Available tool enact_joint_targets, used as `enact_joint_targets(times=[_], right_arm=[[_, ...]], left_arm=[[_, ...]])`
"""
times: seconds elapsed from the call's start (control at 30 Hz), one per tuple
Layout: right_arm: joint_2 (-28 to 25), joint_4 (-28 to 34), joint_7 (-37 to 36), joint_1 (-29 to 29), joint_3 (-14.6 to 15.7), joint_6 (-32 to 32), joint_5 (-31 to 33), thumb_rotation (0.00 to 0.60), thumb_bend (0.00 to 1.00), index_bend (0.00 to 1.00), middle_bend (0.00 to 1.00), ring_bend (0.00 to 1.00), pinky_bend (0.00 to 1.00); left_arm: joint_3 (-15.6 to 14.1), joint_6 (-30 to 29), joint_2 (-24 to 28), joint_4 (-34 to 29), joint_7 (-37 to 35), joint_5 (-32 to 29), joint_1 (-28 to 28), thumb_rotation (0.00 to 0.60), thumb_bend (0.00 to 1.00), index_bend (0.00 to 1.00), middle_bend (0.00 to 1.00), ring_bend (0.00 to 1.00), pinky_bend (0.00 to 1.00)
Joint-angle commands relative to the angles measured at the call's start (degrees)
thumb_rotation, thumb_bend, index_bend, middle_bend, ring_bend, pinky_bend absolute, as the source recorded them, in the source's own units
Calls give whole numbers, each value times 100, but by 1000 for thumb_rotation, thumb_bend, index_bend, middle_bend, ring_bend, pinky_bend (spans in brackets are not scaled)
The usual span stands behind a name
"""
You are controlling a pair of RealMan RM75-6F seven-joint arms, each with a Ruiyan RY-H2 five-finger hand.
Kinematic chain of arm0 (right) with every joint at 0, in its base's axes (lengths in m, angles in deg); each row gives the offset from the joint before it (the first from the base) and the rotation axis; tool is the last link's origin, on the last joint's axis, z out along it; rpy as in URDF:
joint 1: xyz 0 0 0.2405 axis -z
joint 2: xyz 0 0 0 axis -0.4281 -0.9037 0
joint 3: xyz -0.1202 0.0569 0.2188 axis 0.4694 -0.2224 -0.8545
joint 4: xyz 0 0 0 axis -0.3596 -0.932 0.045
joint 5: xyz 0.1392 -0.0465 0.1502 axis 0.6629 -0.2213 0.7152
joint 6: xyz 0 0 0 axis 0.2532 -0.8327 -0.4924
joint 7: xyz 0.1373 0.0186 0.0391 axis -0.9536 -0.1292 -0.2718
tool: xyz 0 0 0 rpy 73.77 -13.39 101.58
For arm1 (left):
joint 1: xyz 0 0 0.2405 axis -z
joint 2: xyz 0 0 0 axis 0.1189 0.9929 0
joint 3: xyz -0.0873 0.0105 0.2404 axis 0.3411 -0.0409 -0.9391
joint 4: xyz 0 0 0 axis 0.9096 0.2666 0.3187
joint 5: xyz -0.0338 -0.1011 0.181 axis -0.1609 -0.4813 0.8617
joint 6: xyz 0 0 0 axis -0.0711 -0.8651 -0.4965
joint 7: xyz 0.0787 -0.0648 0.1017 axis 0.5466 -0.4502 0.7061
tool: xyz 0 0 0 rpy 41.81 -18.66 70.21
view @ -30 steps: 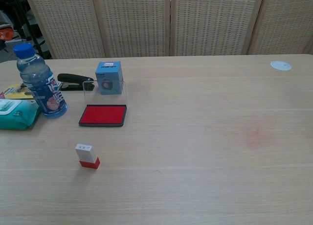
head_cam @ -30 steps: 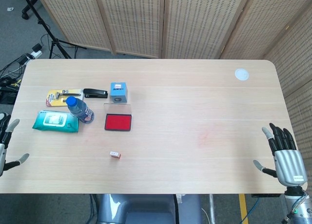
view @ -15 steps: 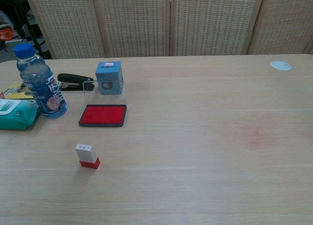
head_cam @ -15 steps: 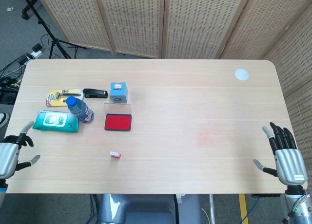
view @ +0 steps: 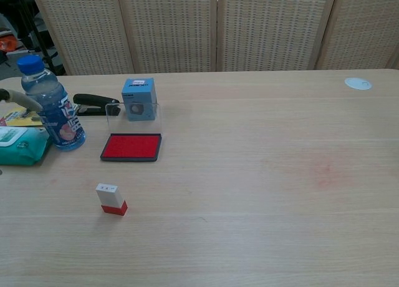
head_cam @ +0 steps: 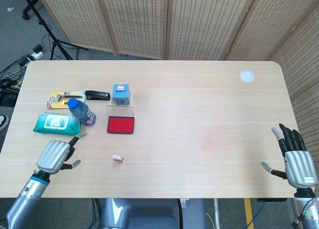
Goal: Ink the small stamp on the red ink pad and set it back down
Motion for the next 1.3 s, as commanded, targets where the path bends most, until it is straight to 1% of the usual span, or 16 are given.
enact_joint_targets(times=[0.03, 0.1, 0.23, 0.43, 0.5, 0.63, 0.7, 0.83, 0.93, 1.3], right_arm=[[5, -15, -5, -4, 4, 17, 7, 600, 0, 0, 0, 0, 0], [5, -22, -6, -8, 3, 30, 21, 600, 0, 0, 0, 0, 0], [2, -34, -33, -8, -8, 52, 63, 600, 0, 0, 0, 0, 0], [-1, -42, -62, -9, -2, 70, 75, 600, 0, 0, 0, 0, 0], [-4, -38, -68, -7, -1, 62, 66, 600, 0, 0, 0, 0, 0], [-4, -42, -86, -7, 1, 71, 75, 600, 0, 0, 0, 0, 0], [-8, -45, -98, -11, 1, 89, 88, 600, 0, 0, 0, 0, 0], [-16, -47, -126, -14, -3, 104, 103, 600, 0, 0, 0, 0, 0], [-23, -46, -146, -14, -6, 109, 114, 600, 0, 0, 0, 0, 0], [-41, -61, -222, -28, -23, 155, 162, 600, 0, 0, 0, 0, 0]], left_arm=[[173, 737, -235, -427, 418, -769, 446, 600, 193, 316, 963, 931, 839], [236, 970, -321, -535, 438, -1095, 570, 600, 200, 352, 963, 931, 839], [344, 1215, -542, -538, 679, -1517, 803, 600, 212, 393, 963, 931, 839], [456, 1349, -880, -538, 1275, -2155, 1134, 600, 220, 402, 963, 931, 839], [462, 1349, -935, -559, 1440, -2316, 1201, 600, 230, 406, 963, 931, 839], [433, 1269, -1083, -594, 2003, -2790, 1405, 600, 249, 421, 963, 931, 839], [397, 1238, -1126, -606, 2164, -2929, 1470, 600, 248, 424, 963, 931, 839], [352, 1188, -1223, -609, 2392, -3222, 1600, 600, 248, 463, 963, 931, 839], [328, 1103, -1304, -586, 2525, -3347, 1682, 600, 250, 466, 963, 931, 839], [250, 939, -1509, -436, 2625, -3622, 1835, 600, 257, 485, 963, 931, 839]])
